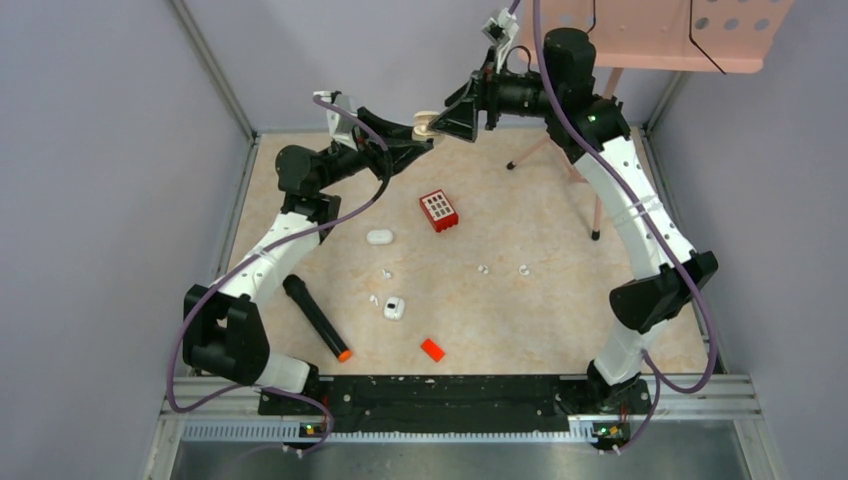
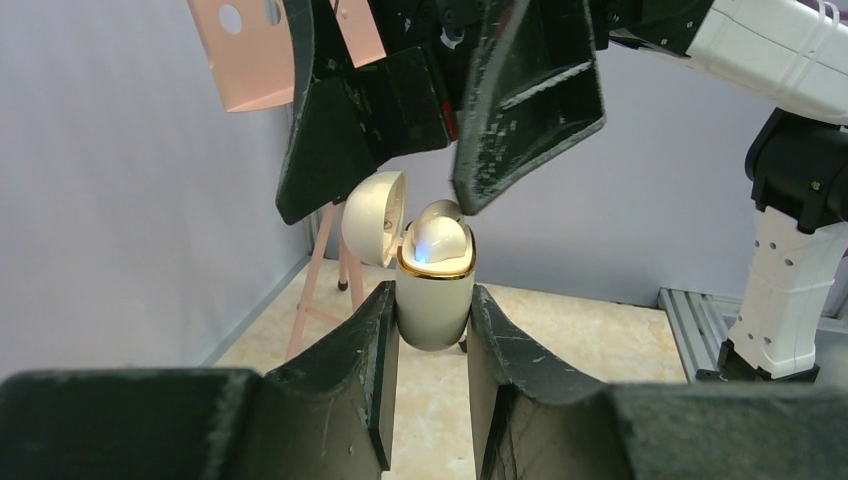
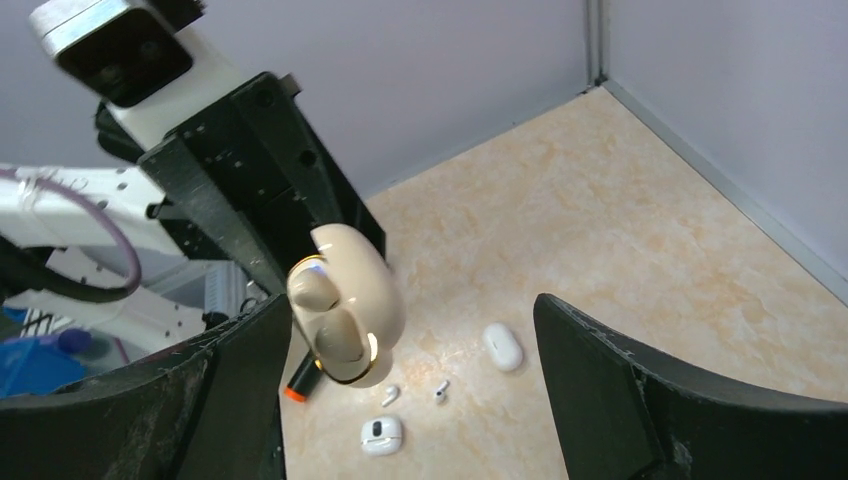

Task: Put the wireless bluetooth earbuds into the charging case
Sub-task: Close the charging case, then place the charging case at the center of the board.

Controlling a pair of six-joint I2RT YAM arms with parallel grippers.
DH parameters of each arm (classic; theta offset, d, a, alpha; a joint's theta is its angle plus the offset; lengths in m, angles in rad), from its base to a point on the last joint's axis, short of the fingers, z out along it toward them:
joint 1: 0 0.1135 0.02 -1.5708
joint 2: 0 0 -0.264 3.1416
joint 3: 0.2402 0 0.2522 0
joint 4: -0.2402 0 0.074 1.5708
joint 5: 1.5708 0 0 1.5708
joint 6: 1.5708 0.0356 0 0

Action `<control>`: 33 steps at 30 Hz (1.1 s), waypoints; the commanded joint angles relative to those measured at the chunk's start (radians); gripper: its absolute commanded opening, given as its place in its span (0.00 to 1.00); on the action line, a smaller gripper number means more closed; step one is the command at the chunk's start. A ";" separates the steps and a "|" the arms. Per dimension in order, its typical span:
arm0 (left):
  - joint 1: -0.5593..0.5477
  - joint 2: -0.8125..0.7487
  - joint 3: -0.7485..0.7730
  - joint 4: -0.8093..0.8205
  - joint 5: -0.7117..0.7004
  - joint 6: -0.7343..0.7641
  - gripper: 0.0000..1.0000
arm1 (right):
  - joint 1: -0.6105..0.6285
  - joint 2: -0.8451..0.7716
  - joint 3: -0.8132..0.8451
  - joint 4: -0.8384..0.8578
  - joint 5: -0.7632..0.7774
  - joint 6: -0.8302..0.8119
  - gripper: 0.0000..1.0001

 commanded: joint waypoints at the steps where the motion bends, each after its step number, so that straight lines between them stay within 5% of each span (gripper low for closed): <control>1: 0.004 -0.008 0.004 0.021 -0.019 -0.001 0.00 | -0.002 -0.041 0.028 0.014 -0.207 -0.091 0.88; 8: 0.005 0.009 0.015 -0.055 -0.076 0.000 0.00 | 0.011 -0.078 -0.045 0.010 -0.345 -0.179 0.80; 15: 0.009 0.040 0.004 -0.137 -0.124 -0.001 0.00 | 0.012 -0.124 -0.062 0.011 -0.324 -0.234 0.76; 23: 0.017 0.078 -0.173 -0.233 0.082 0.101 0.00 | -0.060 -0.277 -0.393 0.050 0.175 -0.359 0.81; 28: 0.016 0.140 -0.255 -0.550 0.064 0.211 0.00 | -0.085 -0.399 -0.671 0.042 0.198 -0.539 0.82; 33: 0.013 0.284 -0.122 -0.856 -0.052 0.213 0.00 | -0.086 -0.455 -0.845 -0.055 0.230 -0.550 0.88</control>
